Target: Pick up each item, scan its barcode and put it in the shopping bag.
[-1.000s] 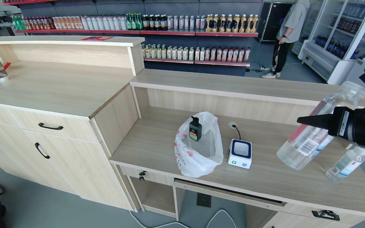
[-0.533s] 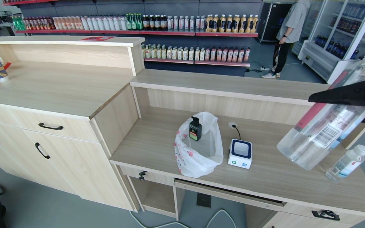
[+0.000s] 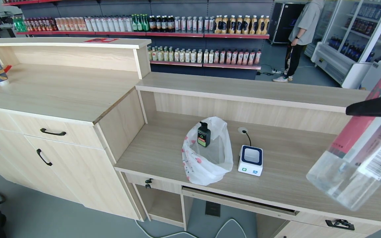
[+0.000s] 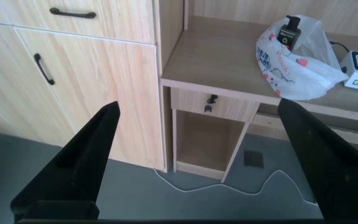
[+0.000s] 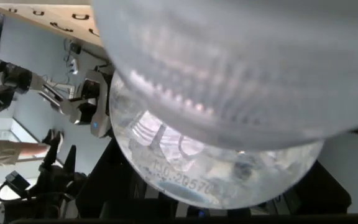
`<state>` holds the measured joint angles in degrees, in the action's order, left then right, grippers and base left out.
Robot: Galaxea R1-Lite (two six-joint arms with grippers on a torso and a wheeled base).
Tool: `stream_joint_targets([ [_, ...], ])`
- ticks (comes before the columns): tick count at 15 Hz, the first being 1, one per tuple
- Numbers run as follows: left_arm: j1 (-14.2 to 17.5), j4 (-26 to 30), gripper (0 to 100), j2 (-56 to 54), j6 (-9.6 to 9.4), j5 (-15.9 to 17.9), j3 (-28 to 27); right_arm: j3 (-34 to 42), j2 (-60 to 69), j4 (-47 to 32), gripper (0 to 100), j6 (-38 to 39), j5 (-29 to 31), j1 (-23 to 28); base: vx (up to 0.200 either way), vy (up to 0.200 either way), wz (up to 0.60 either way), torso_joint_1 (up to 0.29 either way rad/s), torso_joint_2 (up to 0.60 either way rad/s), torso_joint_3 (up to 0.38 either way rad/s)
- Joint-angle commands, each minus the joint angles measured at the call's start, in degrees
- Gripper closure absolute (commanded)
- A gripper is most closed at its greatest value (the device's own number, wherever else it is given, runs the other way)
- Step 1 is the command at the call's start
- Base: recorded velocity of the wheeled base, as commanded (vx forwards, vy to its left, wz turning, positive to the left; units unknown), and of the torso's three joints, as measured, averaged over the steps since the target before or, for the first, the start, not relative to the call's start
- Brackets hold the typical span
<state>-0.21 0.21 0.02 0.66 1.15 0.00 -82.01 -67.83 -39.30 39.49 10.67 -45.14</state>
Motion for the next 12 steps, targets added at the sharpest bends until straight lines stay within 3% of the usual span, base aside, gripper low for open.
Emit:
stream_joint_targets([
  [1,0.03,-0.03,0,0.06,0.04,0.0,0.0,-2.63,0.33,-1.65,100,1.47,0.06,-3.55,0.0,0.0,0.0,0.0,0.0,0.0],
  [4,0.03,-0.03,0,0.06,0.04,0.0,0.0,-3.25,1.3,-3.06,100,1.74,0.06,-6.8,0.0,0.0,0.0,0.0,0.0,0.0],
  [12,0.03,-0.03,0,0.06,0.04,0.0,0.0,-2.37,2.35,-3.5,100,1.74,-0.12,-7.24,0.0,0.0,0.0,0.0,0.0,0.0],
])
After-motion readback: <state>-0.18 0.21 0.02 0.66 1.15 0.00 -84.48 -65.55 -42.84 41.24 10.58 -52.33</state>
